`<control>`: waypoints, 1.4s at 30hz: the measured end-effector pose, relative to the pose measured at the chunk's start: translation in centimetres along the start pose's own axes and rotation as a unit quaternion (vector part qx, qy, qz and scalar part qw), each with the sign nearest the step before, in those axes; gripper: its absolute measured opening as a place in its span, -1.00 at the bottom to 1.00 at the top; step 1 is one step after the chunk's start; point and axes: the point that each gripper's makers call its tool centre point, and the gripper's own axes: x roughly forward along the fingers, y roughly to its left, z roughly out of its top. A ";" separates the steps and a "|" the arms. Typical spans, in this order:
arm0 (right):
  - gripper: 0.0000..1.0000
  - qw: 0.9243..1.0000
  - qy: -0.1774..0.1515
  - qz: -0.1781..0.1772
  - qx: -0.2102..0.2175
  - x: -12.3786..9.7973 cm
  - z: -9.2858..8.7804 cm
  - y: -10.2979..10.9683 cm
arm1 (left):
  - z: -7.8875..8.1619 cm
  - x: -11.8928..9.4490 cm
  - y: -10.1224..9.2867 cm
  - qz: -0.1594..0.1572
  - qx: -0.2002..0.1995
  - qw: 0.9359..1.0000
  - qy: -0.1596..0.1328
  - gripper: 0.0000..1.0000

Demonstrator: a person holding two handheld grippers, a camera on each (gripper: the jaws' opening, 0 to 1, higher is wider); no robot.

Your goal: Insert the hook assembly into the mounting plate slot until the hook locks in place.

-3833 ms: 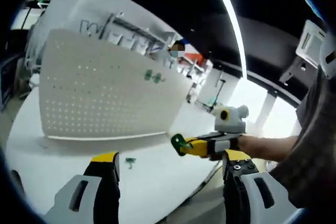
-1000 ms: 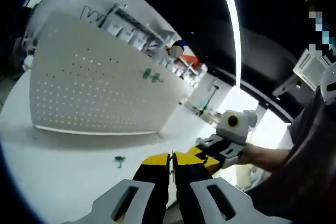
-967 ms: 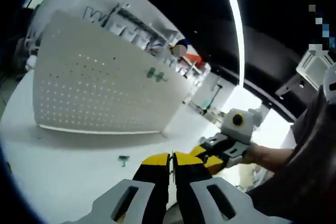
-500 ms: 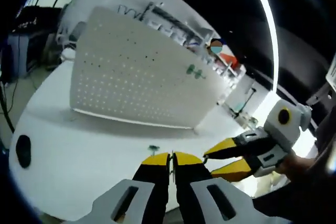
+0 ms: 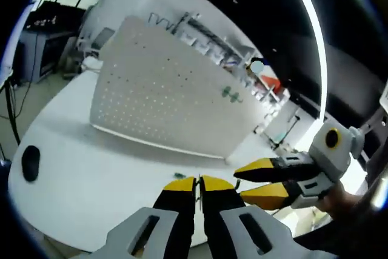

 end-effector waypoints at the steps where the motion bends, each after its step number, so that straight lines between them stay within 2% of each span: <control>1: -0.72 1.000 0.001 -0.002 0.000 -0.1 -0.1 -0.1 | 0.0 0.2 -0.1 -0.001 -0.001 1.000 0.000 -0.96; 6: -0.73 1.000 0.005 -0.018 0.005 -0.5 -0.4 -0.8 | -0.6 1.3 -1.2 -0.013 0.008 1.000 0.011 -0.96; 13: -0.82 0.999 0.028 -0.016 0.006 -0.2 -1.3 -0.9 | -0.8 1.7 -2.0 -0.023 0.022 0.999 0.015 -0.96; 17: -0.91 0.999 0.031 -0.017 -0.014 -0.2 -1.4 -0.8 | -0.9 1.7 -2.2 -0.025 0.022 0.999 0.012 -0.96; 23: -0.93 0.999 0.037 -0.013 -0.017 0.2 -1.5 -0.8 | -1.3 1.8 -2.3 -0.030 0.013 0.999 0.014 -0.96; 32: -0.93 0.999 0.036 0.002 -0.015 0.8 -1.2 -0.5 | -0.7 1.1 -1.6 -0.022 -0.006 1.000 -0.004 -0.96; 37: -0.93 0.998 0.046 0.013 -0.038 1.5 -1.3 0.0 | -0.8 0.8 -1.6 -0.021 -0.008 1.000 -0.007 -0.96; 42: -0.93 0.998 0.049 0.016 -0.042 1.7 -1.3 0.2 | -0.8 0.6 -1.3 -0.016 -0.016 1.000 -0.013 -0.96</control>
